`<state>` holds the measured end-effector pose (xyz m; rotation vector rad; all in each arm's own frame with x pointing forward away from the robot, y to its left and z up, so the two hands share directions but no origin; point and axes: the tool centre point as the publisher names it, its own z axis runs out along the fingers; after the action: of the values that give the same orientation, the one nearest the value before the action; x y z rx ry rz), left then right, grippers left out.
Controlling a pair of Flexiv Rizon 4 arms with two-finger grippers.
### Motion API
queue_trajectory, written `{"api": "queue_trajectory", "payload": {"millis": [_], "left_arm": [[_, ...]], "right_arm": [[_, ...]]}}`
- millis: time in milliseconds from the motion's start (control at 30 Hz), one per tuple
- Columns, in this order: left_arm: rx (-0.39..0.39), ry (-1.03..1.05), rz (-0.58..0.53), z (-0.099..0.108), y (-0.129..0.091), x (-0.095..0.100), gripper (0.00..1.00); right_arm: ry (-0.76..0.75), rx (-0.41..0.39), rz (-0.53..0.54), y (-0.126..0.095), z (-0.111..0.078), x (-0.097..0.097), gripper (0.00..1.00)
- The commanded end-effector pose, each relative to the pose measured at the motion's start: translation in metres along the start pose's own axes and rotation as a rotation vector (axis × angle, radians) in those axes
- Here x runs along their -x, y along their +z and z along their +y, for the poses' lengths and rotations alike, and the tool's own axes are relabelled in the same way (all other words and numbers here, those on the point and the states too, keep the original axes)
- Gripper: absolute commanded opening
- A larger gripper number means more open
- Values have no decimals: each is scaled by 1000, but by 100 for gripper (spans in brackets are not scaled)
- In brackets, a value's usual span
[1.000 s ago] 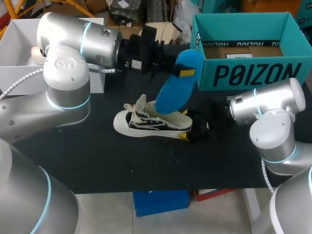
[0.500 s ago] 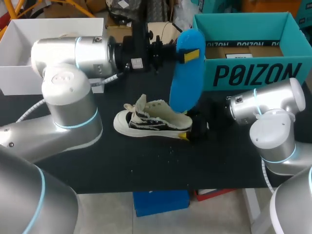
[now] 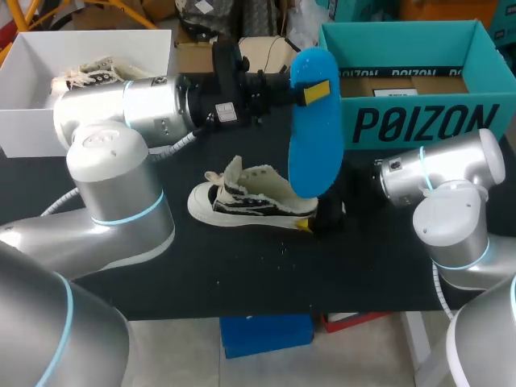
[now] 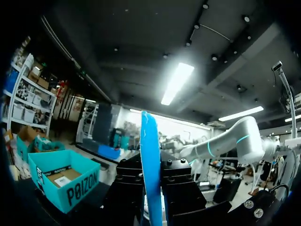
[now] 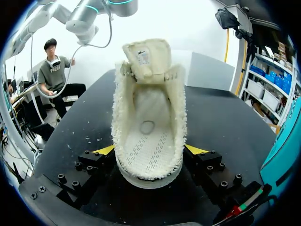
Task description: Take the shoe out of the shoebox, open the shoe tongue, remove and reinsert the insole, then place the shoe into the shoebox
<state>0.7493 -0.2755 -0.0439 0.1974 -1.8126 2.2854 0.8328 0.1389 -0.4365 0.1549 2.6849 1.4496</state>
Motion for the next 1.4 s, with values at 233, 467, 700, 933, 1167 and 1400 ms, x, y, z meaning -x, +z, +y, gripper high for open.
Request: {"api": "queue_trajectory", "payload": {"millis": [233,467,700,933,1167,1400], "left_arm": [[-20,-125,-10,-22,4,-30,0],[19,-138,-40,-40,3,-43,0],[31,-106,-35,-51,3,-50,0],[31,-106,-35,-51,3,-50,0],[31,-106,-35,-51,3,-50,0],[31,-106,-35,-51,3,-50,0]], "right_arm": [[1,-1,-1,1,-1,0,0],[1,-1,-1,1,-1,0,0],[1,-1,-1,1,-1,0,0],[-23,-41,28,-1,1,0,100],[-170,-314,50,-25,15,11,100],[-253,-616,29,-45,22,22,100]]}}
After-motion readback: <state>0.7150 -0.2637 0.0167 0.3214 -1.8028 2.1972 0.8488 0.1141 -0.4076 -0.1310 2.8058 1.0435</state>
